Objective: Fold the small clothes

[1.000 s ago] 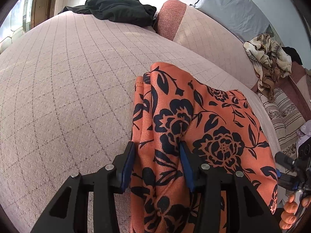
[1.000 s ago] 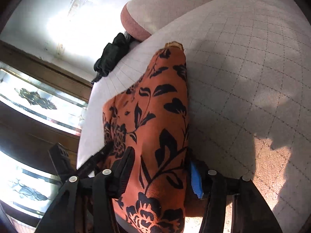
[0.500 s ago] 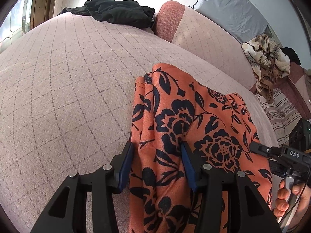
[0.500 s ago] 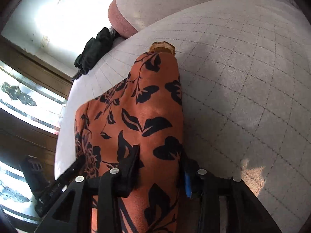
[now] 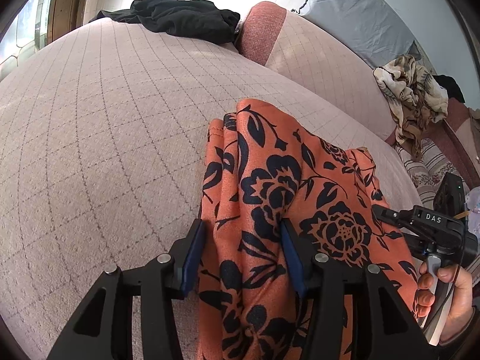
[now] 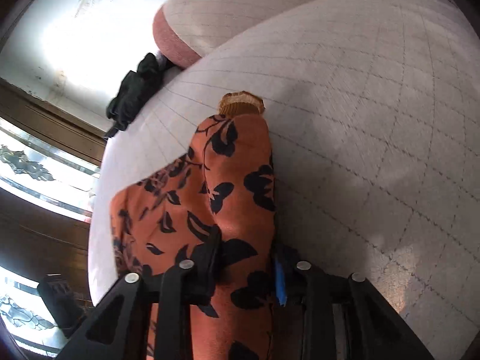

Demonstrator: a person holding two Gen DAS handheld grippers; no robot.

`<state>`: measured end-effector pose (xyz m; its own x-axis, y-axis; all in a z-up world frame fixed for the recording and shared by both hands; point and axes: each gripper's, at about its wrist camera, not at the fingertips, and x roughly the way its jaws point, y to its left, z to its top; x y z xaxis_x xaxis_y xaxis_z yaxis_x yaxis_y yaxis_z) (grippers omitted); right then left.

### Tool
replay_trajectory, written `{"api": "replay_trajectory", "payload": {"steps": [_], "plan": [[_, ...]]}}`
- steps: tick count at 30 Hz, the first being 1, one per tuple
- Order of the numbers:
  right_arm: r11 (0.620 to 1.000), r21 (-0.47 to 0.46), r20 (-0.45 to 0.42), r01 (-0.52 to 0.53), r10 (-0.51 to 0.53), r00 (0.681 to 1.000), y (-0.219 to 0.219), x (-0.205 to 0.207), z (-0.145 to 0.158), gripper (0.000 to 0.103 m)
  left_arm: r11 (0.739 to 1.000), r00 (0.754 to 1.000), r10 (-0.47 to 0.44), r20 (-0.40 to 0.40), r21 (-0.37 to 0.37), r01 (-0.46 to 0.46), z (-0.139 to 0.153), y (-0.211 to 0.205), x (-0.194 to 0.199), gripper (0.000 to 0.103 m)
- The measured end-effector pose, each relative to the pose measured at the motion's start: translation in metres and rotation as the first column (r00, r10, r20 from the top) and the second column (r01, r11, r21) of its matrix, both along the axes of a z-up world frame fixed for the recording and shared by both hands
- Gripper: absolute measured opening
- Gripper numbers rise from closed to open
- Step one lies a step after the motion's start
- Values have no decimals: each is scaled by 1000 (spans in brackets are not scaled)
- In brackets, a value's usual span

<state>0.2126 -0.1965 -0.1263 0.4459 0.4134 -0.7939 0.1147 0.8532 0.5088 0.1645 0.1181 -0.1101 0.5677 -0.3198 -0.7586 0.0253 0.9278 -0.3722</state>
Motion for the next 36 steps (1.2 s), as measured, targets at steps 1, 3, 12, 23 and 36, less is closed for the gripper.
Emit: {"api": "replay_trajectory", "payload": {"steps": [1,3,12,23,36], "plan": [[999,28,21,21,-21,1000,-5,-5,3,45,1000,1000,-1,0,-8,1,0,1,-1,53],[999,-9,53,51,-50,997,-4,-18,20,54,999,1000,5,-5,-34,-6,-2,5,0,52],[958,-176,197,-225,258,946,82,-115,84,66,998,997,60,39,-39,-59,35,14,-34,51],[924,-227,157,-309,348,924,101,-135,44,79,998,997,56,-45,-22,-57,39,30,-60,36],[950,-76,194,-304,313,930,84,-137,39,82,994,989,15,-146,106,1,17,4,54,17]]}}
